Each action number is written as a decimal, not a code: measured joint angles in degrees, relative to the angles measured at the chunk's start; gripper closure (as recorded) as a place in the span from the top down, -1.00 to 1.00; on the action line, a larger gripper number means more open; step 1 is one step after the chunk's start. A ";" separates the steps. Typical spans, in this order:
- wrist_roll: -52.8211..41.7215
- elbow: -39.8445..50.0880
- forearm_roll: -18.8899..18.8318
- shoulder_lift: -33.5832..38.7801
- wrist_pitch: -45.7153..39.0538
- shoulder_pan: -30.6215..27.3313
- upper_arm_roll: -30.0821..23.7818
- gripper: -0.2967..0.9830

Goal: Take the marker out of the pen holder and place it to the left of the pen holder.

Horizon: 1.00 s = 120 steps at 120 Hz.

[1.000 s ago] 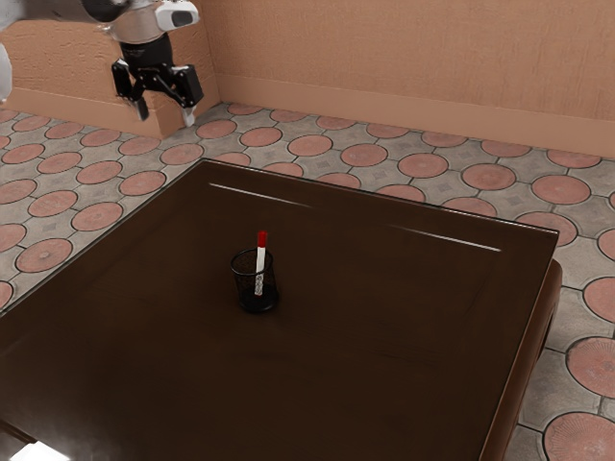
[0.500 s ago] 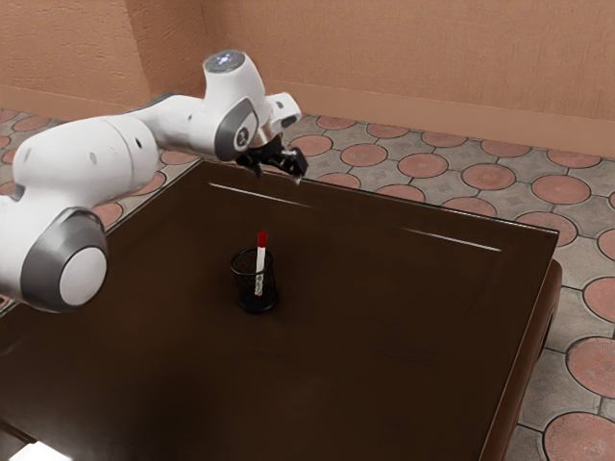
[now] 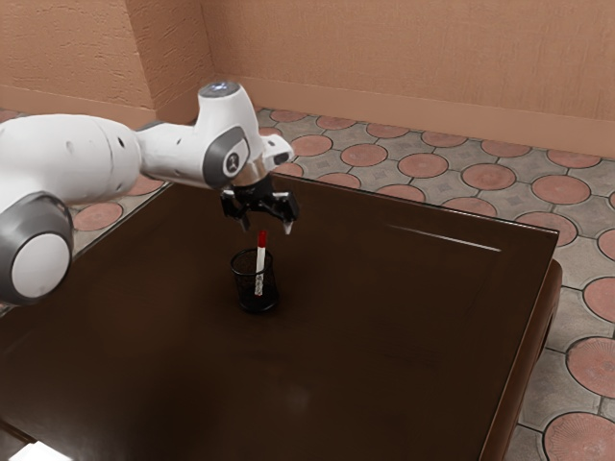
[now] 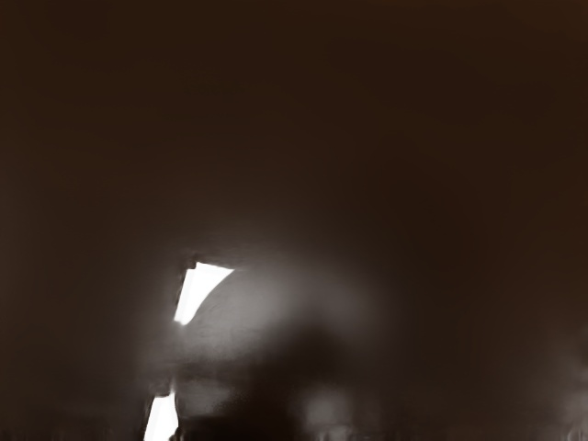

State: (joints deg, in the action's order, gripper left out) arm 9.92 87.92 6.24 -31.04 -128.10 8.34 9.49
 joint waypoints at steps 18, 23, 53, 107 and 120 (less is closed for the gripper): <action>1.02 2.76 0.13 1.14 0.00 0.51 -0.03 0.49; 1.26 3.16 0.15 1.31 0.00 0.53 -0.01 0.44; 2.24 4.12 -1.80 1.46 -0.42 0.46 0.22 0.08; 2.75 4.13 -3.28 1.37 -2.93 0.51 0.27 -0.39; 2.88 4.15 -3.30 1.37 -3.37 0.56 0.21 -0.46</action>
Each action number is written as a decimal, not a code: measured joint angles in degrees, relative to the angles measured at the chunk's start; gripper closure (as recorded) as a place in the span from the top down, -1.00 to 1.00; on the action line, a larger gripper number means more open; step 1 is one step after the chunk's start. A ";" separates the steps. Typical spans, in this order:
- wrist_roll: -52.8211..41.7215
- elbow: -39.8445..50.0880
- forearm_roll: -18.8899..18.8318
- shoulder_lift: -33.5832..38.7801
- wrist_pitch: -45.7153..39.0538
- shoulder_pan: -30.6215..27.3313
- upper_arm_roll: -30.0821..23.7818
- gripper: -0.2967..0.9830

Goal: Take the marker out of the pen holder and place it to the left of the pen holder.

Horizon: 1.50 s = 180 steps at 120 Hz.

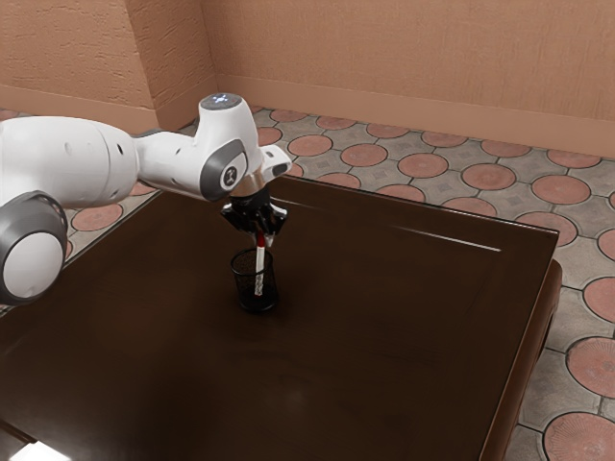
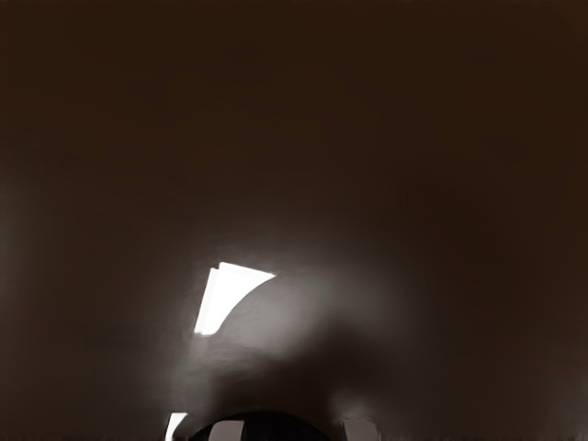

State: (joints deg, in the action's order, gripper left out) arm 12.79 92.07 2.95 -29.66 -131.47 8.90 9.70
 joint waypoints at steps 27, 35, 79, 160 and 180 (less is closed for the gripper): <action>0.61 0.14 -0.32 0.02 -0.54 0.24 -0.11 -0.58; 0.95 0.15 -0.56 0.29 -0.58 0.24 -0.11 -0.61; 4.08 0.34 -9.00 11.84 4.60 0.30 1.16 -0.67; 11.79 15.70 -12.40 10.08 22.55 -1.25 8.80 -0.64; 12.87 16.70 -11.87 9.86 22.74 -1.68 8.84 -0.35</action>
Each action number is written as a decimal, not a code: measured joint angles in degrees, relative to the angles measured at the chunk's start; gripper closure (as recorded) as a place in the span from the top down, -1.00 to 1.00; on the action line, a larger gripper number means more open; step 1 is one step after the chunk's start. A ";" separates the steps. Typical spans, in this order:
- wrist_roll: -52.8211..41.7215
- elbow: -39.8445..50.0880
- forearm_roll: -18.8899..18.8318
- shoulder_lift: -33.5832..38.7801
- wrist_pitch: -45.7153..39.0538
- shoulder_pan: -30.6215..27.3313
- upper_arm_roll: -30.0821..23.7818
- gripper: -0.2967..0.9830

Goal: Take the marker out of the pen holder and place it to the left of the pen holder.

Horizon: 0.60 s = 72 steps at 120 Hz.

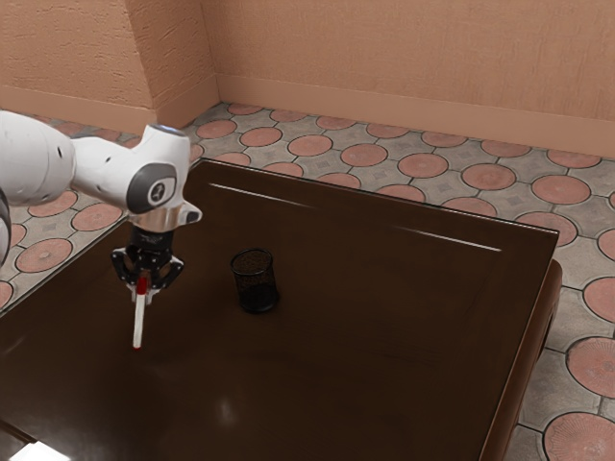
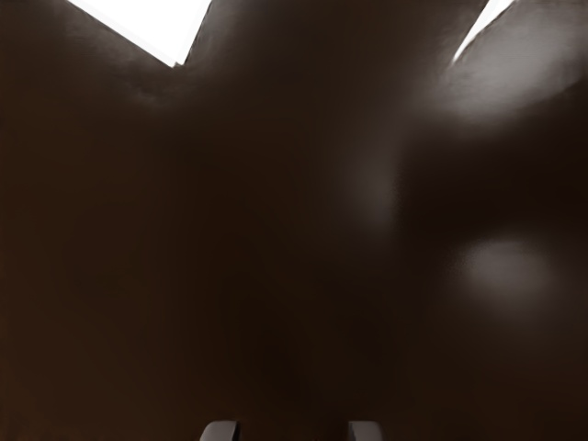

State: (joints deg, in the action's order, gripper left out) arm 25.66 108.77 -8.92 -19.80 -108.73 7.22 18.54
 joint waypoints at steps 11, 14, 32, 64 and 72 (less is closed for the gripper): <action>0.44 -0.05 0.56 0.08 -0.61 -0.08 0.00 -0.18; 0.53 -0.15 0.77 0.12 -0.93 -0.09 0.00 -0.14; 1.01 -0.82 1.52 0.43 -2.40 -0.07 -0.02 0.06; 1.04 -9.11 3.31 11.53 -1.88 -0.33 -2.80 0.40; -0.89 -11.41 4.35 13.46 -0.56 0.42 -4.02 0.43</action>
State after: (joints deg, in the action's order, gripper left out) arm 24.77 97.36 -4.57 -6.34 -109.29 7.64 14.52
